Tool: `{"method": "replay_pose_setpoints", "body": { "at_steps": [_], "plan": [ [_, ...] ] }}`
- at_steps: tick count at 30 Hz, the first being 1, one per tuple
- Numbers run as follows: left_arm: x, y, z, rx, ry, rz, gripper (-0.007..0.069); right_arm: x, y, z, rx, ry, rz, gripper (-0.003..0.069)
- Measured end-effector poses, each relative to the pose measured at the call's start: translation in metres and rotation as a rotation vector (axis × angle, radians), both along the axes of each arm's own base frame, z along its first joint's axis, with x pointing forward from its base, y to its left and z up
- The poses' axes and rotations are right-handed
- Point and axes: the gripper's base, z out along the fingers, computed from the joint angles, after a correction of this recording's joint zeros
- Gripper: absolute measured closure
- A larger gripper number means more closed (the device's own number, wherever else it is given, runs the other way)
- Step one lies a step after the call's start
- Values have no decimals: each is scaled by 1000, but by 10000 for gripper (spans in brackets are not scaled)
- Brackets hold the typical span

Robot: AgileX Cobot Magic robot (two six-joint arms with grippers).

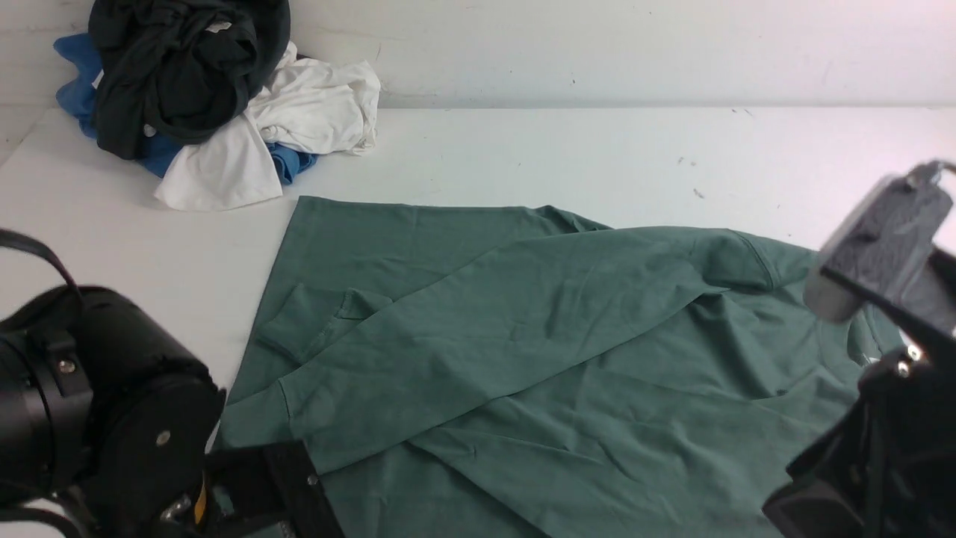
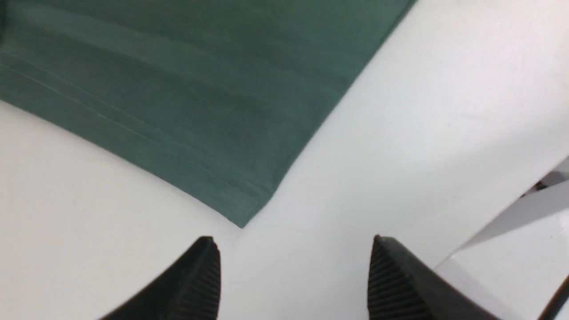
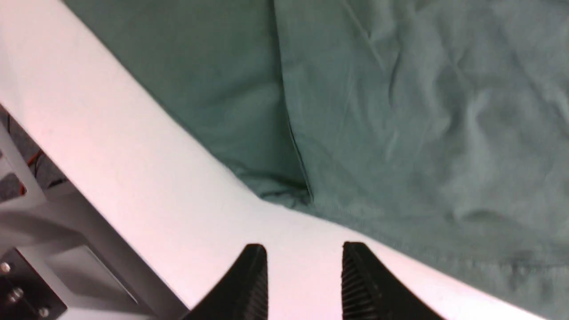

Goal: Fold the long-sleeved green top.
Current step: Use both arms simultaneously to clamp the lower edge of the clothing fabric

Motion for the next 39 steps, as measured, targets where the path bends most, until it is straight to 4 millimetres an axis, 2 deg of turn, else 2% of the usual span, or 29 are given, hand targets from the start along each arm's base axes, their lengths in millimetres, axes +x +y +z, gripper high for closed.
{"method": "replay_pose_setpoints", "body": {
  "at_steps": [2, 6, 10, 13, 19, 23, 25, 30, 31, 33, 39],
  "plan": [
    [-3, 2, -9, -9, -5, -29, 211, -3, -5, -13, -43, 19, -7, 428],
    [-8, 5, -23, -33, -5, -154, 211, -5, -10, -27, -93, 39, -20, 428],
    [-11, 7, -32, -53, -17, -261, 211, -6, -11, -28, -97, 43, -22, 428],
    [-5, 5, -40, -66, -63, -328, 211, -6, -11, -29, -98, 44, -22, 428],
    [4, 0, -59, -40, -35, -358, 211, -6, -11, -29, -99, 43, -22, 428],
    [7, -2, -61, -26, -9, -359, 239, -6, -11, -29, -98, 42, -22, 428],
    [7, -2, -60, -24, -8, -360, 312, -6, -11, -29, -100, 41, -22, 428],
    [1, 3, -54, -16, -17, -367, 559, -5, -12, -29, -120, 21, 8, 424],
    [-1, 5, -50, -12, -17, -368, 585, -5, -12, -29, -126, 16, 18, 416],
    [-4, 8, -43, -4, -21, -370, 617, -4, -13, -29, -135, 7, 39, 400],
    [-12, 15, -25, -12, -62, -357, 622, 2, -11, -35, -198, -5, 125, 285]
  ]
}}
